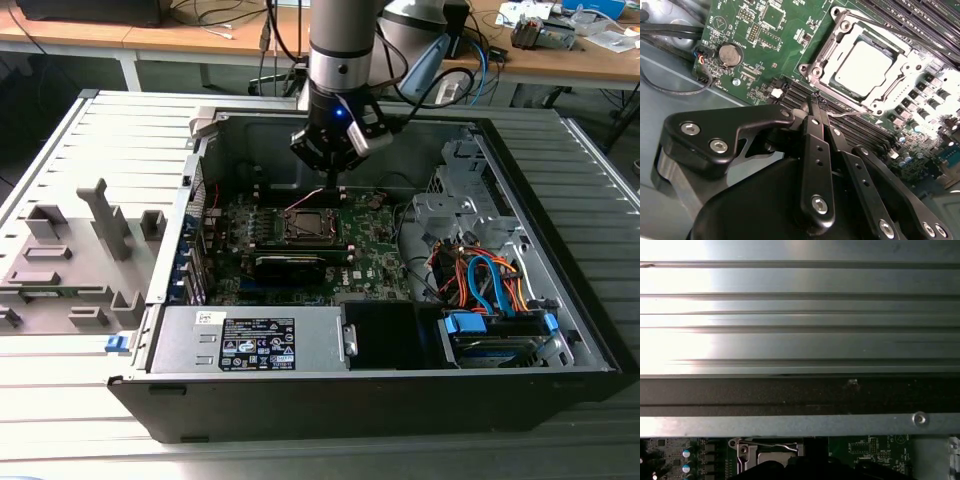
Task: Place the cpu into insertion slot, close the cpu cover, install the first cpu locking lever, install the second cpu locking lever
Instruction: 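Install the first cpu locking lever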
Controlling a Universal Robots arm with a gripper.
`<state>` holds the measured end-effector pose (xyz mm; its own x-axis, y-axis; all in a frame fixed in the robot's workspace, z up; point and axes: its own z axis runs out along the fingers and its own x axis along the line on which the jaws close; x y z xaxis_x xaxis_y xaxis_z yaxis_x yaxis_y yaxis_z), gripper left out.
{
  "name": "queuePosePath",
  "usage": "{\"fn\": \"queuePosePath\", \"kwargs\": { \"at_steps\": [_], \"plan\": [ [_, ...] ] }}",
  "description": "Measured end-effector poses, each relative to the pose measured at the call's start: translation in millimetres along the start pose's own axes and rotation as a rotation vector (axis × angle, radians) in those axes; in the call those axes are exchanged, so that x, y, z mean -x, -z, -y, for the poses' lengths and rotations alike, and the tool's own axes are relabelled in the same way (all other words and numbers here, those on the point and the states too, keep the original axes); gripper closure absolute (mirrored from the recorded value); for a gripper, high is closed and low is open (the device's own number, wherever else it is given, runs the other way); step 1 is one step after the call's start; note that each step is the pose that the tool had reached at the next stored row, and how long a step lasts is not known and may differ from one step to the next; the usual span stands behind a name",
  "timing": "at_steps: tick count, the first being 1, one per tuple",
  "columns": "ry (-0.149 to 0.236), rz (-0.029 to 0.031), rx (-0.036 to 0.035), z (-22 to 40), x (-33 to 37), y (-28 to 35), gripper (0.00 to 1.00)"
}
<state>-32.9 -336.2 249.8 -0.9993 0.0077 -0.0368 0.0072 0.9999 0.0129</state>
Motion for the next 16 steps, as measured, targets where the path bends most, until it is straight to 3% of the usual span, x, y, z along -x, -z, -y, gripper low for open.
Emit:
{"fn": "queuePosePath", "kwargs": {
  "at_steps": [16],
  "plan": [
    [0.000,0.0000,-0.0001,-0.1,3.4,-0.1,0.89]
  ]
}}
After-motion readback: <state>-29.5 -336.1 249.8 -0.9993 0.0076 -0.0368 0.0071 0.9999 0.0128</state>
